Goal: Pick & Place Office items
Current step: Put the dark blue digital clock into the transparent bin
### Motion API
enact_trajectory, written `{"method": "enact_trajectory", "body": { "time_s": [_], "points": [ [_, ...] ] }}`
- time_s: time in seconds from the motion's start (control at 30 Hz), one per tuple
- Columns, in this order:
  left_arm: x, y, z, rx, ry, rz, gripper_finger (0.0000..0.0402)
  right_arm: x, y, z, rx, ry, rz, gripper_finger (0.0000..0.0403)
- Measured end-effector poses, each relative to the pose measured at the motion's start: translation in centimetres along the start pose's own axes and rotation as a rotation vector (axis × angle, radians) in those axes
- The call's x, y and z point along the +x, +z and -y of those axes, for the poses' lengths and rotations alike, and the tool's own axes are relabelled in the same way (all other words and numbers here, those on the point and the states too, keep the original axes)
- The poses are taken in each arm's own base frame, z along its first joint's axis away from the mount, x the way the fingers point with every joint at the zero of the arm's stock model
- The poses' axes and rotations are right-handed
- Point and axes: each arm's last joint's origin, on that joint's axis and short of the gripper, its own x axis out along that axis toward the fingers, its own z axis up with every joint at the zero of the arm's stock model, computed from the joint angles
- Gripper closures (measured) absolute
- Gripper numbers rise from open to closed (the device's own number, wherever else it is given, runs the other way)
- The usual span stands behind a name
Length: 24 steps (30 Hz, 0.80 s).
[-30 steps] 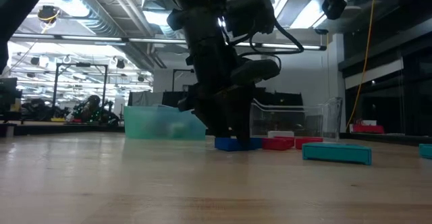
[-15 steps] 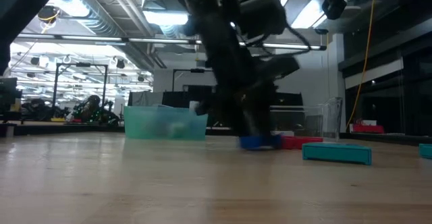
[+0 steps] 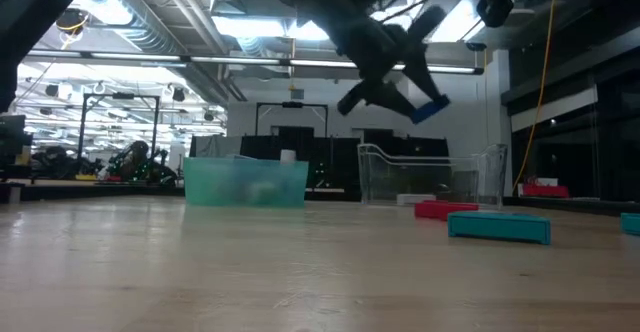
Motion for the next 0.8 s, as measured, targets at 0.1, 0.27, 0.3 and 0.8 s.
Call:
{"method": "enact_trajectory", "body": {
  "time_s": [0.1,0.27,0.3,0.8],
  "points": [
    [0.2,1.9,-2.0,-0.012,-0.003,0.040,0.0259,0.0,0.0,0.0,-0.002,0.000,0.000,0.0111],
    [-0.1,5.2,-4.8,-0.032,-0.059,0.129,0.0259,0.0,0.0,0.0,0.003,-0.001,0.000,0.0111],
    [-0.1,5.7,-5.3,-0.034,-0.067,0.144,0.0259,0.0,0.0,0.0,0.006,-0.001,0.001,0.0111],
    [1.6,9.0,-14.5,-0.055,-0.107,0.110,0.0274,0.0,0.2,0.2,0.031,-0.080,0.068,0.0111]
  ]
}}
